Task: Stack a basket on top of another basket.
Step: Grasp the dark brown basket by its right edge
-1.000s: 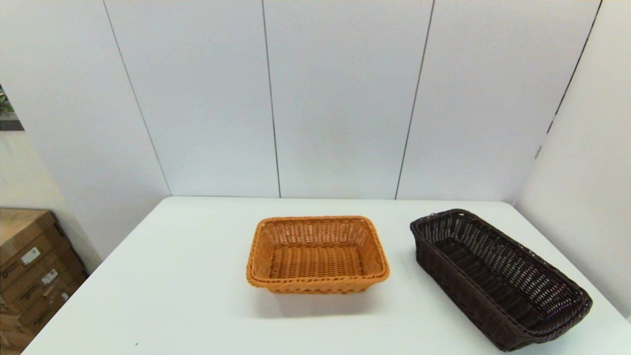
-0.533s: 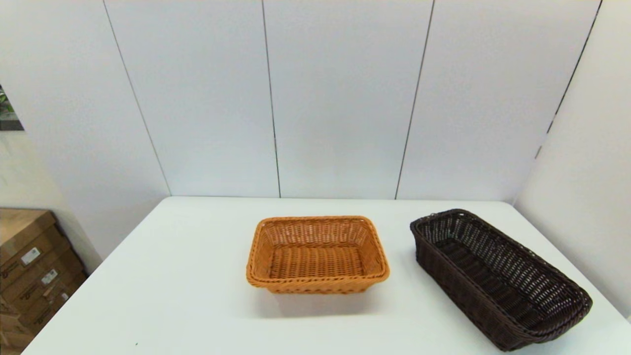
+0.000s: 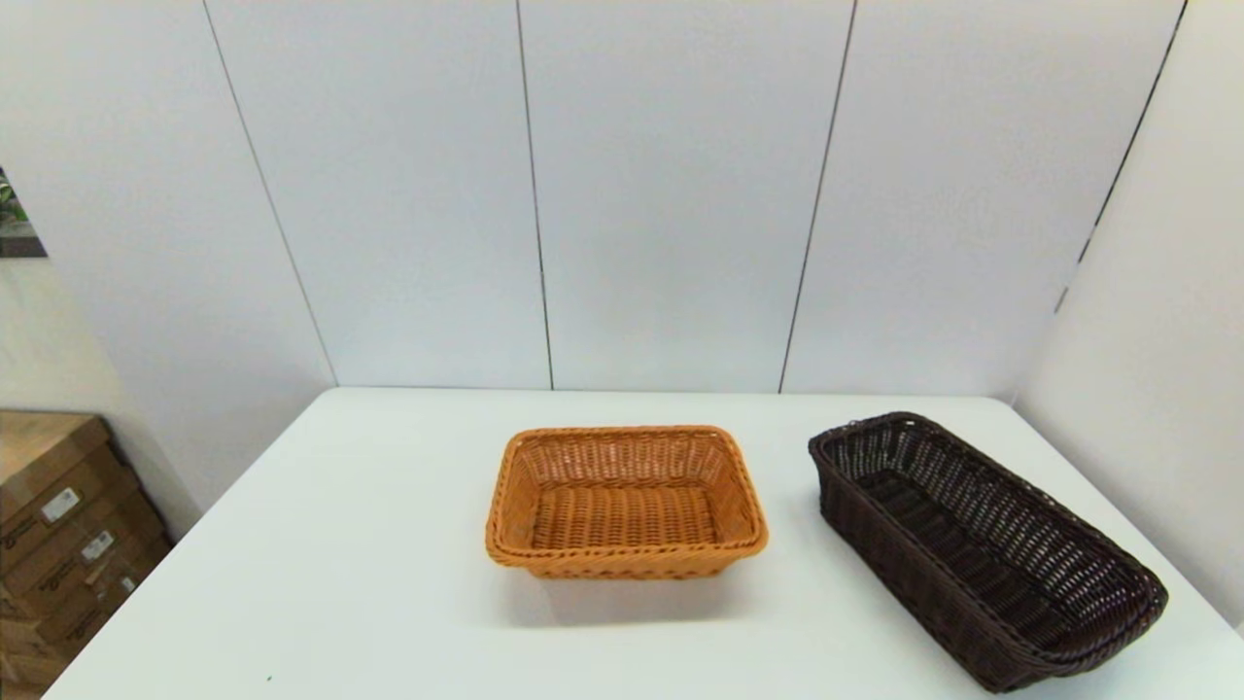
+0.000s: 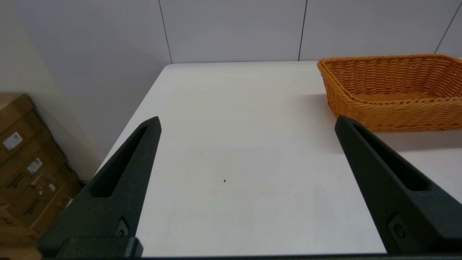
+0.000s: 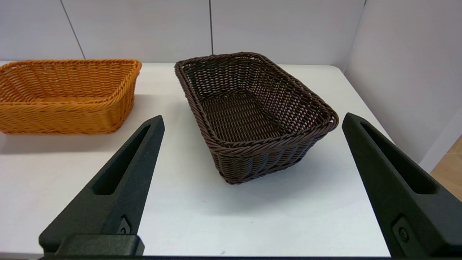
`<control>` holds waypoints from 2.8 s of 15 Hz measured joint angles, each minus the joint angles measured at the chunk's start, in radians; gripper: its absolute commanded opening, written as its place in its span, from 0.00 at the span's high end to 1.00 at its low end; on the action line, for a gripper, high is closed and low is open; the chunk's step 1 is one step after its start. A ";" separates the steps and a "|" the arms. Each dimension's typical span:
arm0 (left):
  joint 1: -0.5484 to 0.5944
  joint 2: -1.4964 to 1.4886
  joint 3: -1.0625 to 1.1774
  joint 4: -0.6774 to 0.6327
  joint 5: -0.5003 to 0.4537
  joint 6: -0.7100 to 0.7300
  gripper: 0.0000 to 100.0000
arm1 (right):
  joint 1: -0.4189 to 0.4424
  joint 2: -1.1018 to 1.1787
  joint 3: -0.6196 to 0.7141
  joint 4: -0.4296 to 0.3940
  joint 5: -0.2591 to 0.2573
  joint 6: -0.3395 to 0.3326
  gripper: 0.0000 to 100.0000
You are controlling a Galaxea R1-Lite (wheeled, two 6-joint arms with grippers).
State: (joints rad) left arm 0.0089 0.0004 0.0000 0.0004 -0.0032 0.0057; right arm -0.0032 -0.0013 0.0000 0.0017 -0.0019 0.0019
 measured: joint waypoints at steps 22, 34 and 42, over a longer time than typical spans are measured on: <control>0.000 0.000 0.000 0.000 0.000 0.000 0.00 | 0.022 0.320 -0.481 0.198 0.139 -0.030 0.00; 0.000 0.000 0.000 0.000 0.001 0.000 0.00 | 0.005 0.993 -0.610 0.197 0.092 -0.015 0.00; 0.000 0.000 0.000 0.000 0.000 0.000 0.00 | -0.002 1.200 -0.586 0.194 0.057 0.037 0.00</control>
State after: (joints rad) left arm 0.0089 0.0004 0.0000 0.0000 -0.0032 0.0057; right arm -0.0051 1.1991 -0.5864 0.1957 0.0547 0.0394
